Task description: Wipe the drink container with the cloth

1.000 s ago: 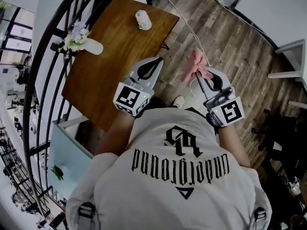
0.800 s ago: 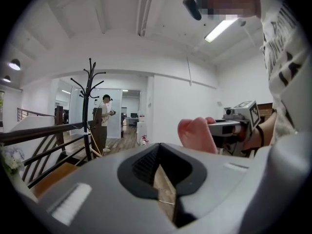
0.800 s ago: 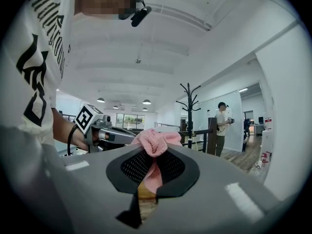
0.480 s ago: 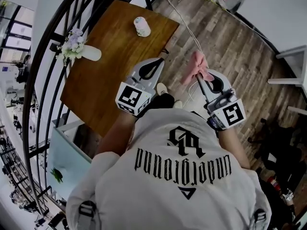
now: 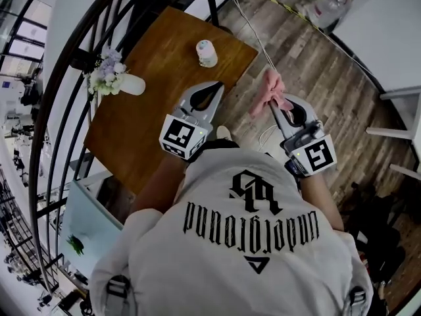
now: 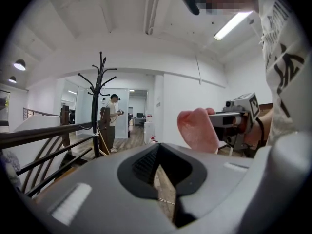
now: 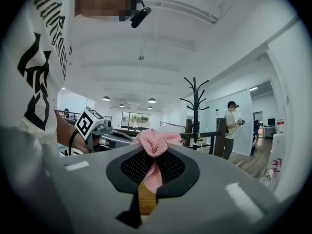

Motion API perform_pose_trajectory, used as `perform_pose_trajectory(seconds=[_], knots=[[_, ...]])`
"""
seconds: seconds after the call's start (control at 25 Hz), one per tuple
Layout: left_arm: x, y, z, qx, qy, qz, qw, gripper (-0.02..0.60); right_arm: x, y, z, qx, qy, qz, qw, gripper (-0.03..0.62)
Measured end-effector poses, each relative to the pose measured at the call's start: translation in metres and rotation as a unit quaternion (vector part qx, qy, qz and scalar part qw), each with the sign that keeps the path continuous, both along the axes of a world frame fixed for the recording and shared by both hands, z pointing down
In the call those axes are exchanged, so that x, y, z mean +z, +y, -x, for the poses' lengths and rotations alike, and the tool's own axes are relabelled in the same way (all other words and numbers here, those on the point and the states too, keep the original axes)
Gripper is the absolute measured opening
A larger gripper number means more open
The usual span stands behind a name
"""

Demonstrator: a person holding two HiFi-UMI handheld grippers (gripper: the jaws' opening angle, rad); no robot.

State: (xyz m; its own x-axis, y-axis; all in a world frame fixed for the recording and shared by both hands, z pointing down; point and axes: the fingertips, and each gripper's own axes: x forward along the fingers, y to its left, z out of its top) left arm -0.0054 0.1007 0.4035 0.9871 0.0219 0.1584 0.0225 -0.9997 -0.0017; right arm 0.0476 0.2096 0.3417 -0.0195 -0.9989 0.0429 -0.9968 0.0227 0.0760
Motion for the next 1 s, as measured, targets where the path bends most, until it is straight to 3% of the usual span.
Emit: perform_pose_trajectory(seconds=[0.48,1.0], knots=[[-0.002,-0.072,0.007,-0.016,0.000,-0.005,0.9999,0.050,0.008,-0.105,-0.005,-0.038,0.016,0.010,0.999,0.026],[0.001,-0.130,-0.012,-0.099,0.016,0.007,0.9949,0.051,0.025,-0.182,-0.039,-0.119,0.008,0.036,0.992,0.026]])
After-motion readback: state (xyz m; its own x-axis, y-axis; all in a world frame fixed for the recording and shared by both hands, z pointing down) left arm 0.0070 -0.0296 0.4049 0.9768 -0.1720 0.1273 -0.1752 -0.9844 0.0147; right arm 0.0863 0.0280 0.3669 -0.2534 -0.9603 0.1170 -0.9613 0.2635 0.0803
